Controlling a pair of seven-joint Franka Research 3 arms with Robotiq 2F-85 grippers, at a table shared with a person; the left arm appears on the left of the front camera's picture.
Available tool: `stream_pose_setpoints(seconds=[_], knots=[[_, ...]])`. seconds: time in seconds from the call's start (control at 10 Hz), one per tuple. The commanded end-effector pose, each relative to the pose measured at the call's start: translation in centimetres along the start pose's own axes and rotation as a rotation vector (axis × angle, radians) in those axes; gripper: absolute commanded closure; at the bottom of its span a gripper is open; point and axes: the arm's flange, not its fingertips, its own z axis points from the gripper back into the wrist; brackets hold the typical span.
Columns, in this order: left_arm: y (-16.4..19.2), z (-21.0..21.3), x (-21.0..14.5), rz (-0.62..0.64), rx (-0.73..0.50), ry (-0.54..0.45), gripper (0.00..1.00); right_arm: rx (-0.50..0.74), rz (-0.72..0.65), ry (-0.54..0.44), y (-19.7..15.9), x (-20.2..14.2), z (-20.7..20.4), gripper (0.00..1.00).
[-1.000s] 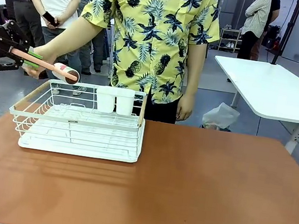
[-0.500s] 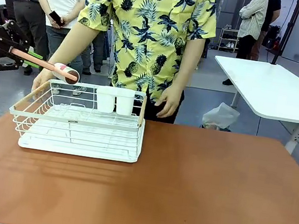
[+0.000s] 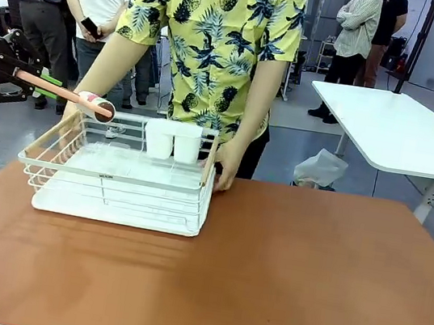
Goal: Clean the table.
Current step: Clean the table with the Lint Roller when the human lifts the Dish drying rack.
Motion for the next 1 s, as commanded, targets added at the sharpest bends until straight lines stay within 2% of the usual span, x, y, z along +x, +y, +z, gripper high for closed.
stream_pose_setpoints(seconds=[0.0,0.9], knots=[[-0.07,-0.03,-0.05,0.002,0.000,0.000,1.00,0.001,0.001,-0.003,0.21,-0.12,0.05,0.00],[-0.07,-0.03,-0.05,0.002,0.000,0.000,1.00,0.001,0.001,-0.003,0.21,-0.12,0.05,0.00]])
